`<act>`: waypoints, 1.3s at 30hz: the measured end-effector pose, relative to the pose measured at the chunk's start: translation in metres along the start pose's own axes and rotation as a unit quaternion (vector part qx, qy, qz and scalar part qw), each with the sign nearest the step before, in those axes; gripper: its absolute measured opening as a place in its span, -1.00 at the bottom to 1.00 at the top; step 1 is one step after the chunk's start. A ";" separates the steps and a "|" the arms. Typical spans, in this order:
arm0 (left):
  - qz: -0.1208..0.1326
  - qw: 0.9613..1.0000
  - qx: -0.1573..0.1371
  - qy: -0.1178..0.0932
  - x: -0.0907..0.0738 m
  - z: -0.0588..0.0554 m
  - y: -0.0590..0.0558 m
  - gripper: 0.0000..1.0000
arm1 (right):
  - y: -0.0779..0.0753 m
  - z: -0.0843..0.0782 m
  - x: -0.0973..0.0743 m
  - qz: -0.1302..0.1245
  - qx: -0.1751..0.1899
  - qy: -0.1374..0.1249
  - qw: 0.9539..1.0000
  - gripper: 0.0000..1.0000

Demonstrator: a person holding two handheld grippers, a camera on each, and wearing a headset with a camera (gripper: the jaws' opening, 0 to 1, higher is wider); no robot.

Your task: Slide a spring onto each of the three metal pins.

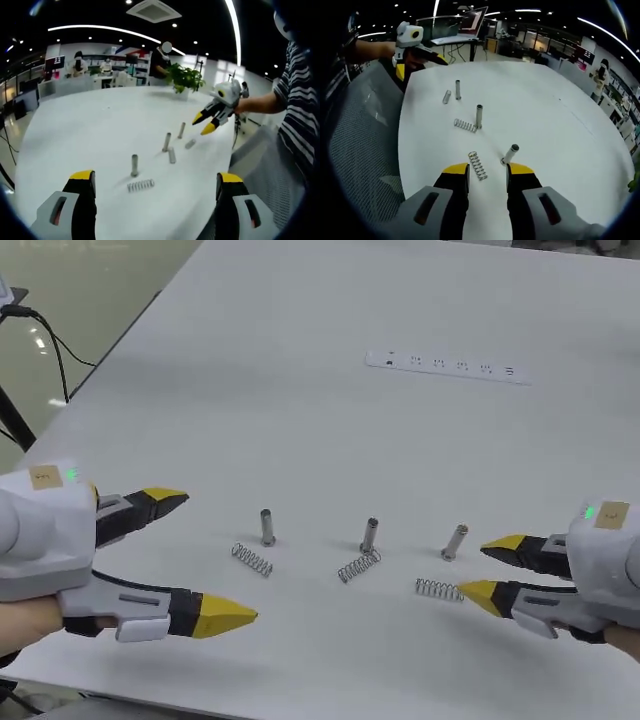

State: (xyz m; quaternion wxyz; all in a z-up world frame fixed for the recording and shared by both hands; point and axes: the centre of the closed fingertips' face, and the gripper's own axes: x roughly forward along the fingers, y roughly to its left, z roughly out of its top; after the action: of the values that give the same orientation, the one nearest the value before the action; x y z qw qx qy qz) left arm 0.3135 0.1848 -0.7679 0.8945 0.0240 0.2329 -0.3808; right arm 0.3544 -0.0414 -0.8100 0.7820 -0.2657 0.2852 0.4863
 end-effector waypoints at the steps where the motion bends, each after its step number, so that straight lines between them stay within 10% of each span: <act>1: 0.001 1.000 0.000 0.001 0.000 -0.001 0.000 0.95 | 0.001 0.000 0.001 0.003 -0.009 0.001 1.000 -0.46; 18: 0.001 1.000 -0.001 0.003 -0.001 -0.004 -0.002 0.95 | 0.019 -0.010 0.024 0.051 -0.132 0.071 0.987 -0.60; 39: 0.003 1.000 -0.004 0.003 -0.004 -0.006 -0.002 0.95 | 0.020 -0.032 0.040 0.099 -0.139 0.128 0.977 -0.82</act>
State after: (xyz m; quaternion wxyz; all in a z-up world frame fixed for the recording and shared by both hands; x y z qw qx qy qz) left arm 0.3073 0.1876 -0.7714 0.8951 0.0226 0.2374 -0.3768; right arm 0.3453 -0.0314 -0.8634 0.6426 -0.4023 0.3371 0.5582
